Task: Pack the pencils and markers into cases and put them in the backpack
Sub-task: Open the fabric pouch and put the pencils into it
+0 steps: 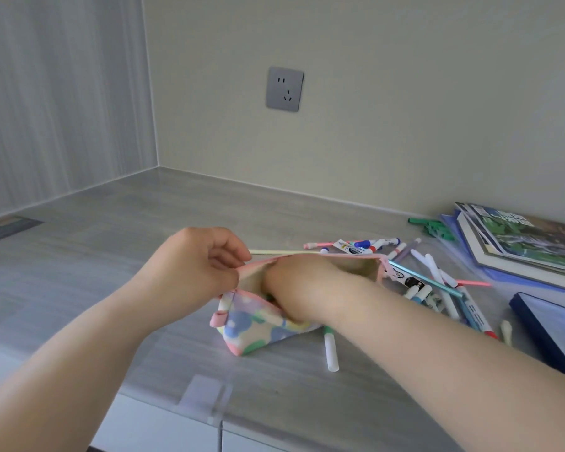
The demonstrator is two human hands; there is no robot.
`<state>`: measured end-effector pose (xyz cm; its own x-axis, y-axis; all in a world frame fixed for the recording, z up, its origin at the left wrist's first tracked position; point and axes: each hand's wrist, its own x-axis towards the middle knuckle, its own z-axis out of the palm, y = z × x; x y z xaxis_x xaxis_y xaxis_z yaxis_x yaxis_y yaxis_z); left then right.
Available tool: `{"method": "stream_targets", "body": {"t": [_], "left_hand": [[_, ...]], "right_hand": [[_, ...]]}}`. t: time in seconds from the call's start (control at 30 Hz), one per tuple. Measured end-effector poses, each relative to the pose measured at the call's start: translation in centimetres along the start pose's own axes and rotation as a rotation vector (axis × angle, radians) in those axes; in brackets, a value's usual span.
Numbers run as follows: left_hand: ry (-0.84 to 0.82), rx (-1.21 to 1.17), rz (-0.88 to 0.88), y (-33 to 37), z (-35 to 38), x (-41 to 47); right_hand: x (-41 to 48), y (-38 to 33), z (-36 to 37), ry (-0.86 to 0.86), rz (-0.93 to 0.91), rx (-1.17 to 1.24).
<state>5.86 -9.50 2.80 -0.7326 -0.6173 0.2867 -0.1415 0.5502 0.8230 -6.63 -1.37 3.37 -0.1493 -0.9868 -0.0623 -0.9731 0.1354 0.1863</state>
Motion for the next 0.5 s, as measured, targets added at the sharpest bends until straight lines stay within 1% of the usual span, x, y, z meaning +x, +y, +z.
{"method": "stream_targets", "body": {"t": [0.07, 0.17, 0.3, 0.4, 0.5], "left_hand": [[0.03, 0.073, 0.027, 0.1, 0.0, -0.1], [0.085, 0.144, 0.037, -0.2, -0.4, -0.3], [0.034, 0.201, 0.034, -0.4, 0.1, -0.1], [-0.004, 0.293, 0.019, 0.0, 1.5, 0.5], [0.016, 0.31, -0.028, 0.0, 1.9, 0.8]], "right_hand": [[0.1, -0.2, 0.7, -0.01, 0.014, 0.075], [-0.7, 0.6, 0.0, 0.035, 0.028, 0.262], [-3.1, 2.1, -1.6, 0.11, 0.024, 0.427], [-4.6, 3.2, -2.4, 0.276, 0.031, 0.525], [-5.7, 5.5, -2.3, 0.554, 0.134, 0.655]]}}
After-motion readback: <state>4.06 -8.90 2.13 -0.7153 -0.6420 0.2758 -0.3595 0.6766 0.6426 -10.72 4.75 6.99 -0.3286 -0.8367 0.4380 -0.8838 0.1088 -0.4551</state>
